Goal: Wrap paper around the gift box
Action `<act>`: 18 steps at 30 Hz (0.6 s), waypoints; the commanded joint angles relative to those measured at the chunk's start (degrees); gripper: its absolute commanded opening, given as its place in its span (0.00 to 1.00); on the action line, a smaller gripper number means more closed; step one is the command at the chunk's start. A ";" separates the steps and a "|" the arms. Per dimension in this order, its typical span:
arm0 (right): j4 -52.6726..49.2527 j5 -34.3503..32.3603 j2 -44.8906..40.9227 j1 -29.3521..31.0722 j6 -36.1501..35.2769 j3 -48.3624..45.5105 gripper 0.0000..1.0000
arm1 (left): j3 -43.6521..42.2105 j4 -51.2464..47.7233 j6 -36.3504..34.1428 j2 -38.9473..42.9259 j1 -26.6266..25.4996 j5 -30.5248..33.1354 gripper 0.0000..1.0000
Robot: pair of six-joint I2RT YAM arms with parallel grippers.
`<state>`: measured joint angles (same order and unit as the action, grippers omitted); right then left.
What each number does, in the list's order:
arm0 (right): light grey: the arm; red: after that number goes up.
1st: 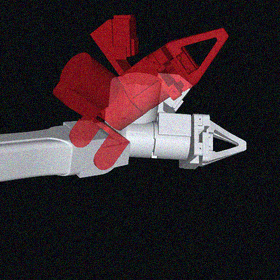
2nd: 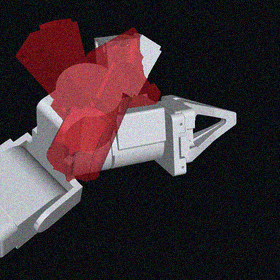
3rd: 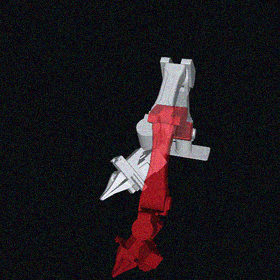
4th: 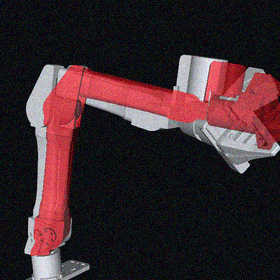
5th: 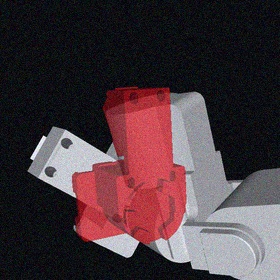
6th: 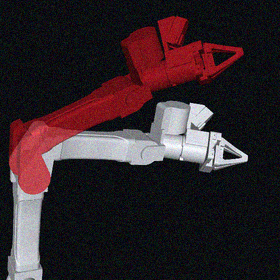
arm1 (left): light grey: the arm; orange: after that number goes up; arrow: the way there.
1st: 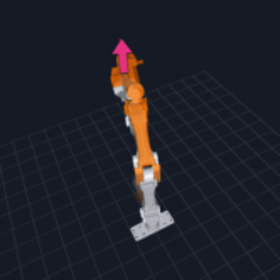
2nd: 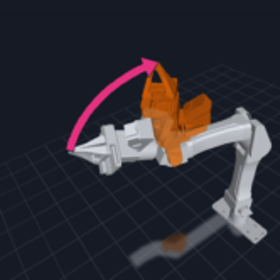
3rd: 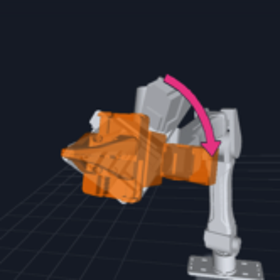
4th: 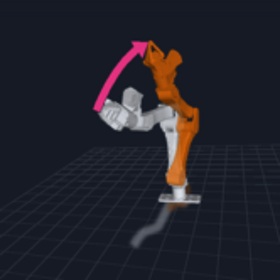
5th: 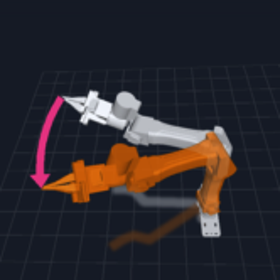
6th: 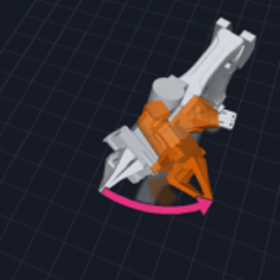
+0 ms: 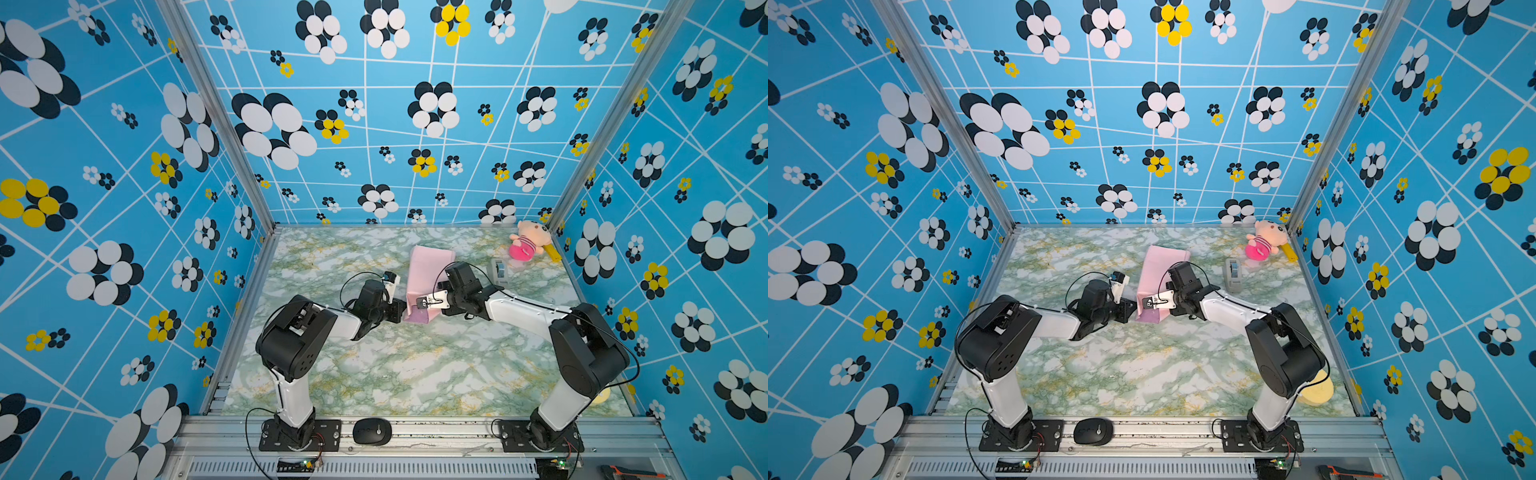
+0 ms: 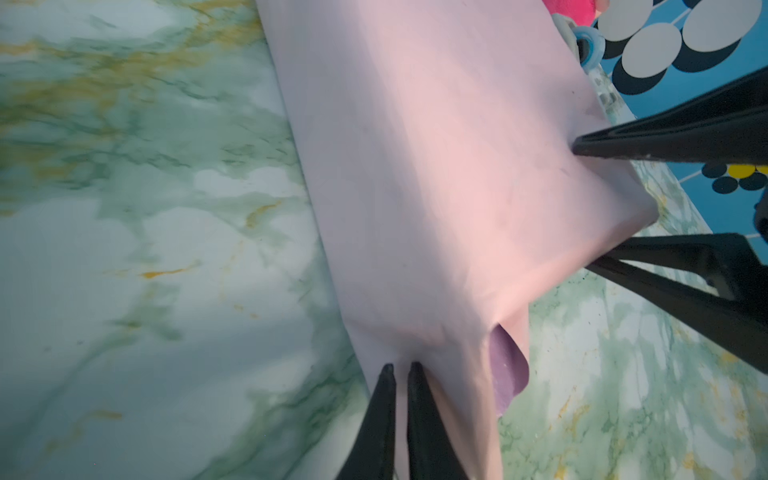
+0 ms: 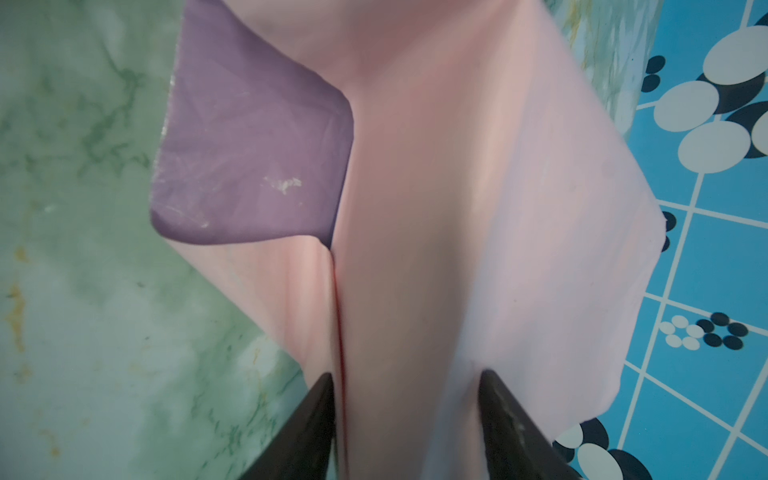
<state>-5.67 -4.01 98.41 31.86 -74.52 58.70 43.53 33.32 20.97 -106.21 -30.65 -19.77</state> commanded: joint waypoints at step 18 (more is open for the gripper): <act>-5.14 0.86 -0.70 0.36 1.38 -1.85 0.55 | 4.55 4.71 2.77 -6.71 -2.71 -2.67 0.10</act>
<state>-5.72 -3.97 98.08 31.86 -74.32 58.57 46.81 35.44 22.81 -111.70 -32.80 -21.89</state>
